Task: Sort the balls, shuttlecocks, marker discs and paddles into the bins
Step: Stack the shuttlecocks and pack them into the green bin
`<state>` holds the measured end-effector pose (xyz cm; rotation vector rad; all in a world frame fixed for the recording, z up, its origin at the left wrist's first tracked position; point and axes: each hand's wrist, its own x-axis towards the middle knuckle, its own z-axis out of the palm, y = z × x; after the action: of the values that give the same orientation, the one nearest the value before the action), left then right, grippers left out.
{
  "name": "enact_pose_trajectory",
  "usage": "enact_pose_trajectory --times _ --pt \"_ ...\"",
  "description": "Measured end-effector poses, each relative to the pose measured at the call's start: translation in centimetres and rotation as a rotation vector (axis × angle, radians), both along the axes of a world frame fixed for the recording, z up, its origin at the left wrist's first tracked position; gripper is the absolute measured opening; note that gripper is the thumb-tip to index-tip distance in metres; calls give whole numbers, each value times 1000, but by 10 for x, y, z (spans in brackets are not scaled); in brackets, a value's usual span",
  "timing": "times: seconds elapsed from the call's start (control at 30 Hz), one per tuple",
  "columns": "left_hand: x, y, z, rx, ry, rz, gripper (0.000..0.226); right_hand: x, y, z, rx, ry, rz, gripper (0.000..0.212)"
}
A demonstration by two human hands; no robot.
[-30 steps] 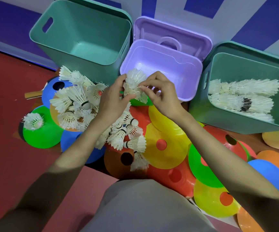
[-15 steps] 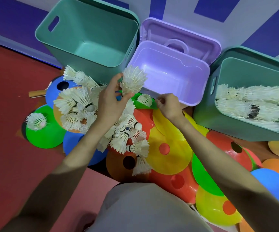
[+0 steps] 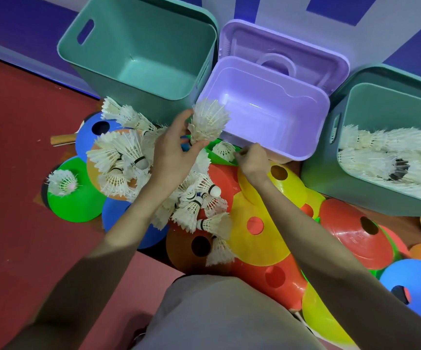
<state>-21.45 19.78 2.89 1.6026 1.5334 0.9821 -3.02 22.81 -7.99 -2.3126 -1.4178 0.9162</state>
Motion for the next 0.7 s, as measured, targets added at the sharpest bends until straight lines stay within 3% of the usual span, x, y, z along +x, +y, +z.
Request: enact_pose_trajectory --times 0.27,0.5,0.6,0.7 --pt "-1 -2 -1 34 55 -59 57 13 -13 35 185 72 -40 14" --pt "-1 -7 -6 38 88 -81 59 31 -20 45 277 0 -31 22" --pt "-1 -11 -5 38 92 -86 61 27 -21 39 254 -37 109 17" --pt "-2 -15 0 42 98 -68 61 17 -15 33 248 -91 449 36"
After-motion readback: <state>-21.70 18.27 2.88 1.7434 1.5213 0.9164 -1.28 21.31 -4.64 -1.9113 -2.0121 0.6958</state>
